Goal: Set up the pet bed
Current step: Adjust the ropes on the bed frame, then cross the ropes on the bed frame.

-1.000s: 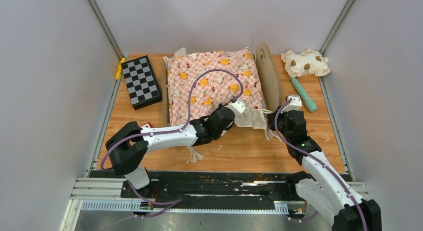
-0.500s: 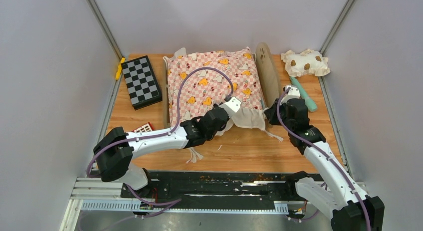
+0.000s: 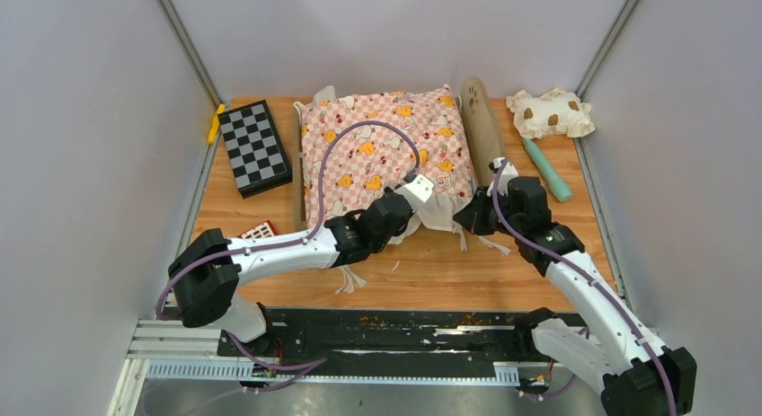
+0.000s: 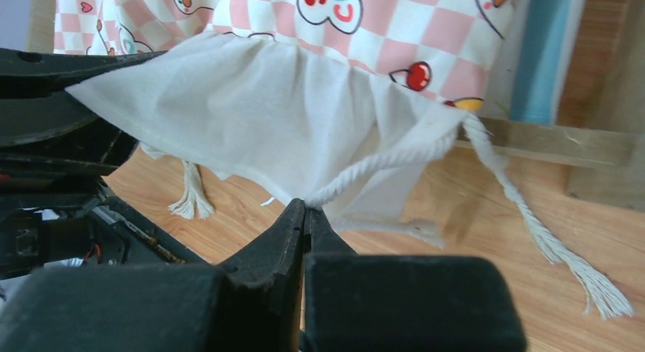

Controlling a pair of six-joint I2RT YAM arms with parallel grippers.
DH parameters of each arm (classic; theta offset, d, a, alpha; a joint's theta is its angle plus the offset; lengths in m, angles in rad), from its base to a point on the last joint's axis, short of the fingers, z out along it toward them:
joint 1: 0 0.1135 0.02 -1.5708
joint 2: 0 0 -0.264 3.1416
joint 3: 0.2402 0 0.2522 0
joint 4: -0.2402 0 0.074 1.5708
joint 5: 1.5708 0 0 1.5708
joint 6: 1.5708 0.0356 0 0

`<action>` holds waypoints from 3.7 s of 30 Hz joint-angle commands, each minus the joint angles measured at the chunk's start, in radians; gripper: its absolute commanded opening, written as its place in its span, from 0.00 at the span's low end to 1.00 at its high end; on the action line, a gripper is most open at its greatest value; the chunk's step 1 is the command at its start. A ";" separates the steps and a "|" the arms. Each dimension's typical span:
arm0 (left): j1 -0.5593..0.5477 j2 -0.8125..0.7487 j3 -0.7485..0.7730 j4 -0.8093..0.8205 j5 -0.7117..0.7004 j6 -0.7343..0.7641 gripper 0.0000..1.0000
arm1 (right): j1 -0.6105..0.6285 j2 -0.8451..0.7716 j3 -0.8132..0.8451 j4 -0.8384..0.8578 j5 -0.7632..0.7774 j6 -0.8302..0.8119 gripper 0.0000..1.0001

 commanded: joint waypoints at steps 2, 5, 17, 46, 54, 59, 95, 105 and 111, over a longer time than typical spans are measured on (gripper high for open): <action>0.002 -0.005 0.002 0.014 0.007 -0.054 0.17 | 0.042 0.096 0.095 0.061 -0.029 0.043 0.00; 0.003 -0.006 0.001 0.012 0.009 -0.065 0.17 | 0.068 0.163 0.140 0.079 -0.010 0.052 0.00; 0.003 0.010 0.002 0.006 -0.017 -0.074 0.17 | 0.131 0.355 0.237 0.116 0.026 0.081 0.01; 0.092 0.014 -0.013 -0.028 -0.080 -0.162 0.00 | 0.134 0.033 0.082 -0.049 0.290 -0.192 0.49; 0.095 0.018 -0.012 -0.028 -0.073 -0.167 0.00 | 0.134 0.047 -0.045 0.184 0.391 -0.193 0.46; 0.097 0.018 -0.016 -0.026 -0.070 -0.166 0.00 | 0.134 0.075 -0.092 0.299 0.429 -0.209 0.45; 0.099 0.003 -0.020 -0.027 -0.045 -0.159 0.00 | 0.134 0.220 -0.205 0.549 0.502 -0.151 0.39; 0.099 0.004 -0.022 -0.024 -0.036 -0.160 0.00 | 0.134 0.286 -0.261 0.677 0.542 -0.128 0.39; 0.099 0.005 -0.023 -0.024 -0.038 -0.155 0.00 | 0.133 0.338 -0.236 0.675 0.552 -0.128 0.38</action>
